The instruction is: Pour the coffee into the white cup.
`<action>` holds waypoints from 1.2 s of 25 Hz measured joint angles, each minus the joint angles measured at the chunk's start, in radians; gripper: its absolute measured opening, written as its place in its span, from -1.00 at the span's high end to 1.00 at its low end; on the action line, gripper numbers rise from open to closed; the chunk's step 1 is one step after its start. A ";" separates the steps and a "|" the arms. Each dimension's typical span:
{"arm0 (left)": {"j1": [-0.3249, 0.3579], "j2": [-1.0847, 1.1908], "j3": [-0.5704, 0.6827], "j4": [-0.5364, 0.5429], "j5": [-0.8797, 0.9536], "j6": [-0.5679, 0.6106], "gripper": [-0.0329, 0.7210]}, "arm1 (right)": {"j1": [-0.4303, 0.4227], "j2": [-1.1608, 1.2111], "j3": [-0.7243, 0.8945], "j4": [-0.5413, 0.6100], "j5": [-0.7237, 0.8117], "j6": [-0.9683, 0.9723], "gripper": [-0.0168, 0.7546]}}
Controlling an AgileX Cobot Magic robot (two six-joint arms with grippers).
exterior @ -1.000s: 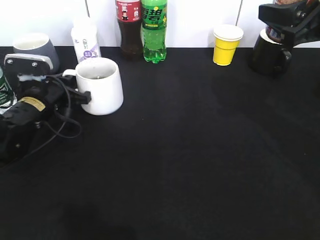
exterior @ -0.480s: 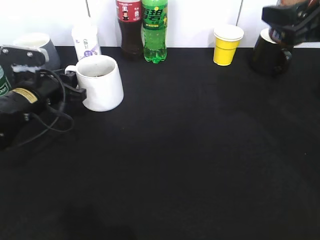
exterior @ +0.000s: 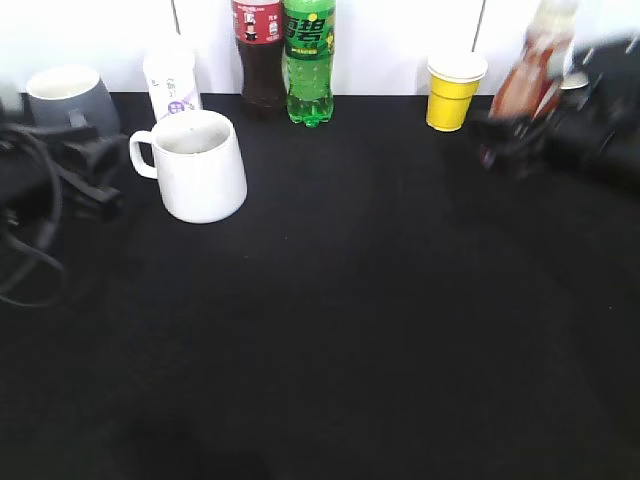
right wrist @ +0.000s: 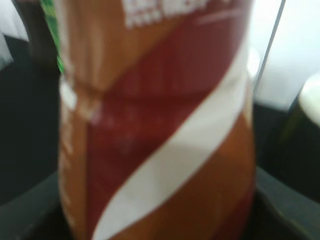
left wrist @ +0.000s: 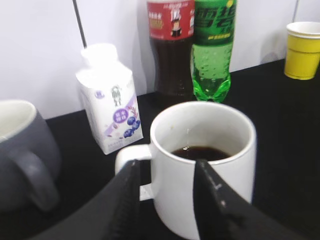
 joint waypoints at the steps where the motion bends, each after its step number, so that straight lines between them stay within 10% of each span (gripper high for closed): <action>1: 0.000 -0.042 0.000 0.002 0.041 0.000 0.18 | 0.000 0.046 0.000 0.013 -0.041 -0.034 -0.39; 22: -0.003 -0.111 0.001 0.074 0.183 -0.028 0.18 | 0.000 0.042 0.127 0.049 0.017 -0.037 -0.70; 28: -0.003 -0.225 -0.004 0.065 0.618 -0.156 0.17 | 0.000 -0.242 0.143 0.045 0.477 -0.036 -0.65; 30: -0.003 -0.278 -0.111 -0.084 0.998 -0.166 0.17 | 0.000 -0.365 0.144 0.045 0.633 -0.008 -0.59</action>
